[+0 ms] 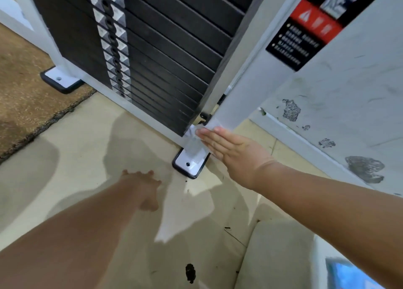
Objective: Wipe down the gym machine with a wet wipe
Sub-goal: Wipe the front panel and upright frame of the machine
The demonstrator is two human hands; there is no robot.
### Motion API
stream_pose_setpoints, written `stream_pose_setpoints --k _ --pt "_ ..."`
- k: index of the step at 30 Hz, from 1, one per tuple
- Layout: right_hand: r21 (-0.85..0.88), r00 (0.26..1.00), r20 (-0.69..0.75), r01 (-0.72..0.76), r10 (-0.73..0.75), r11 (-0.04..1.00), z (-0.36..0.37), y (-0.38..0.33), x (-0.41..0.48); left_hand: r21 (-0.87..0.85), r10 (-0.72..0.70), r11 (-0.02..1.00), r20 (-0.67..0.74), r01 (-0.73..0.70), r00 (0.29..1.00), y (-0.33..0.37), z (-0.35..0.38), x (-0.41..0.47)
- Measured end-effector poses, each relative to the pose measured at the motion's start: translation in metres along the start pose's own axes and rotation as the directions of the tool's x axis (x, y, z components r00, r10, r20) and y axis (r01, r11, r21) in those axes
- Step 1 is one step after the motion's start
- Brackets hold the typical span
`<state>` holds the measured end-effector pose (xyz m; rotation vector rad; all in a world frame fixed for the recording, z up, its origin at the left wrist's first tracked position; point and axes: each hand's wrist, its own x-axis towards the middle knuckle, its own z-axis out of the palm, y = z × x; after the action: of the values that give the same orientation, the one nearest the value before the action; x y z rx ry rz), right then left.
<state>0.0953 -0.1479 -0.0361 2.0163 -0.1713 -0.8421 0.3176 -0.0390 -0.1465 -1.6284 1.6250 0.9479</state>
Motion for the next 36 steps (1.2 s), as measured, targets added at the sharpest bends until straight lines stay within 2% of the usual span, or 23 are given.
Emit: stream_pose_setpoints --k 4,7,11,14,16,18,20,22,24,27,31,33,36 --pt "0.024 0.991 -0.099 -0.089 0.091 0.996 -0.010 0.039 -0.032 -0.137 0.014 0.989 -0.318 -0.061 0.948 0.002 -0.060 -0.038" --pt "0.029 0.956 -0.199 -0.212 0.213 0.977 -0.023 0.069 -0.056 -0.181 0.033 0.971 -0.536 -0.154 0.843 0.007 -0.092 -0.077" --pt "0.056 0.891 -0.339 -0.302 0.302 0.952 -0.030 0.112 -0.081 -0.276 0.016 0.917 -0.697 -0.289 0.717 0.025 -0.111 -0.129" --pt "0.061 0.857 -0.397 -0.332 0.328 0.941 -0.046 0.157 -0.108 -0.304 -0.008 0.848 -0.827 -0.435 0.563 0.043 -0.126 -0.170" --pt "0.074 0.840 -0.423 -0.342 0.340 0.937 -0.060 0.192 -0.129 -0.265 -0.029 0.793 -0.916 -0.549 0.401 0.053 -0.141 -0.201" --pt "0.088 0.819 -0.447 -0.362 0.361 0.928 -0.074 0.227 -0.148 -0.217 -0.046 0.729 -0.962 -0.649 0.270 0.064 -0.160 -0.235" --pt "0.085 0.813 -0.455 -0.368 0.364 0.926 -0.089 0.262 -0.168 -0.173 -0.061 0.693 -0.981 -0.700 0.182 0.073 -0.181 -0.270" --pt "0.073 0.812 -0.458 -0.370 0.360 0.926 -0.107 0.300 -0.189 -0.189 -0.108 0.676 -0.981 -0.712 0.158 0.081 -0.204 -0.309" --pt "0.082 0.802 -0.473 -0.373 0.366 0.924 -0.127 0.343 -0.210 -0.211 -0.127 0.677 -0.977 -0.705 0.171 0.085 -0.231 -0.351" --pt "0.081 0.769 -0.511 -0.401 0.383 0.913 -0.160 0.414 -0.244 -0.203 -0.090 0.704 -0.976 -0.681 0.198 0.088 -0.276 -0.421" --pt "0.077 0.750 -0.536 -0.415 0.389 0.906 -0.205 0.506 -0.297 -0.181 -0.062 0.725 -0.978 -0.665 0.199 0.094 -0.341 -0.516" --pt "0.087 0.748 -0.527 -0.424 0.403 0.901 -0.225 0.547 -0.326 -0.225 -0.088 0.680 -0.970 -0.698 0.227 0.100 -0.370 -0.564" --pt "0.121 0.752 -0.505 -0.425 0.424 0.897 -0.251 0.600 -0.369 -0.318 -0.164 0.554 -0.948 -0.769 0.274 0.109 -0.406 -0.633"
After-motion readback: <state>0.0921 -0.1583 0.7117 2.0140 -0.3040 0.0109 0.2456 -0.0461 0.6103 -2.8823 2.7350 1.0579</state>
